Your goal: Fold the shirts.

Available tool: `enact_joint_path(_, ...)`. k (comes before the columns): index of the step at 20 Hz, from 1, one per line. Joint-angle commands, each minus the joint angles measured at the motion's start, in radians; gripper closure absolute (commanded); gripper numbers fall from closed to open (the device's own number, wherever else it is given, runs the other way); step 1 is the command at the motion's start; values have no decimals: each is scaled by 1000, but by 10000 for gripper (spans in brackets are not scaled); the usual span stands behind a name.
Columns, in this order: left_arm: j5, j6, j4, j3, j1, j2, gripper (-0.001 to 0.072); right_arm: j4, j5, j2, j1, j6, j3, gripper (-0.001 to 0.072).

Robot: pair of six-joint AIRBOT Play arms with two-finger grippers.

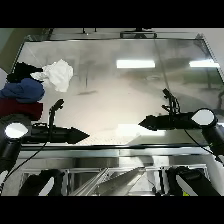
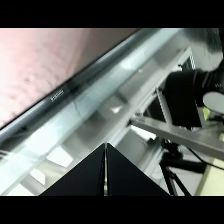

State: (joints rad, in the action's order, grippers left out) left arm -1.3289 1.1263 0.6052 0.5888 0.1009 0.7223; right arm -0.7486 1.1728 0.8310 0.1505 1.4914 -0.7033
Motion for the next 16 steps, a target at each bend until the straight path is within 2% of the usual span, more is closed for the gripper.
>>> enact_joint_path(1,107,0,3,11,-12,0,690,34,-50,5,1,0,0,694)
enact_joint_path(3,126,-2,8,53,-43,0,689,35,-118,9,0,-3,0,693)
enact_joint_path(5,199,-51,143,121,-90,0,688,34,-172,13,0,-3,0,685)
enact_joint_path(6,293,-53,250,157,-121,0,522,34,-192,15,-1,-3,0,642)
enact_joint_path(7,408,-52,328,189,-159,13,293,34,-210,18,-2,-3,0,424)
enact_joint_path(8,520,-51,379,234,-210,53,-13,31,-232,24,-2,-3,0,233)
enact_joint_path(9,599,-53,397,278,-266,106,0,28,-248,31,-2,-3,0,208)
enact_joint_path(11,690,-53,397,388,-374,263,0,-4,-269,43,-2,-3,0,208)
enact_joint_path(13,691,-56,397,529,-444,482,0,-12,-298,62,-2,-3,0,207)
enact_joint_path(16,646,-81,397,793,-455,833,0,-18,-336,92,-2,-3,0,207)
